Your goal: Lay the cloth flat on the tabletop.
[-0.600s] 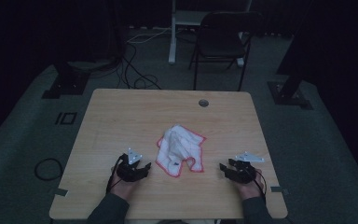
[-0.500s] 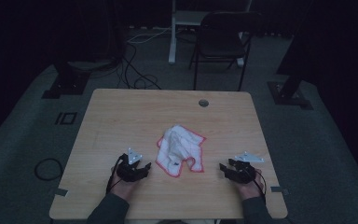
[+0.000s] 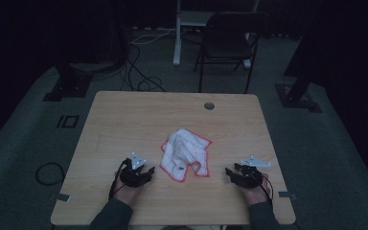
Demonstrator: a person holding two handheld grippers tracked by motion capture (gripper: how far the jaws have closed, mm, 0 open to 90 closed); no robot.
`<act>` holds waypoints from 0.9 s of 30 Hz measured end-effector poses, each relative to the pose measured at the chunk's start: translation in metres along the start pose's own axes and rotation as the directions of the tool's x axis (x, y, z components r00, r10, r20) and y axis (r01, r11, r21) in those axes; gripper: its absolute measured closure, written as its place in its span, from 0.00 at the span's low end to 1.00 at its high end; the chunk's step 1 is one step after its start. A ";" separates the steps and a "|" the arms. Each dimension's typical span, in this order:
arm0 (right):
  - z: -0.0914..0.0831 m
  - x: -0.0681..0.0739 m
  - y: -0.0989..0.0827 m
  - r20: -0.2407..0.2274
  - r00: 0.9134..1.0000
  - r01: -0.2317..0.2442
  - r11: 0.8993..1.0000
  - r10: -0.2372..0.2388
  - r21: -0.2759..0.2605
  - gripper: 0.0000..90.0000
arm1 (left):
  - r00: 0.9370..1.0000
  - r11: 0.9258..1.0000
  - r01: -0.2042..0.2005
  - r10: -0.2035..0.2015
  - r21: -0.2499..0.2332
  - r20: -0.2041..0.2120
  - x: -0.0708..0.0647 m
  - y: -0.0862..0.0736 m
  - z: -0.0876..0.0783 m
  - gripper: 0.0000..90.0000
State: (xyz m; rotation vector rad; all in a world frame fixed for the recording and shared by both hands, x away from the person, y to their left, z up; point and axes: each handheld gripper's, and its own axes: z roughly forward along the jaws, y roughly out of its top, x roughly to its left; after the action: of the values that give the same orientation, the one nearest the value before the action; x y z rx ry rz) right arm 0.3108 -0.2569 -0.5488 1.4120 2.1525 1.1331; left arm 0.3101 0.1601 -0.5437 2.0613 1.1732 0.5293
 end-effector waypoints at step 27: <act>-0.013 0.029 0.019 -0.056 0.998 0.036 0.995 -0.041 -0.092 0.80 | 0.995 0.998 -0.038 0.041 -0.040 0.088 -0.028 0.010 -0.007 0.69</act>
State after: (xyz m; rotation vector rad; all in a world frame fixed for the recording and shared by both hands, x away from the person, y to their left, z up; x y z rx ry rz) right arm 0.3011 -0.2331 -0.5221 1.3079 2.1288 1.2552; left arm 0.2971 0.1352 -0.5320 2.0571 1.0646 0.4698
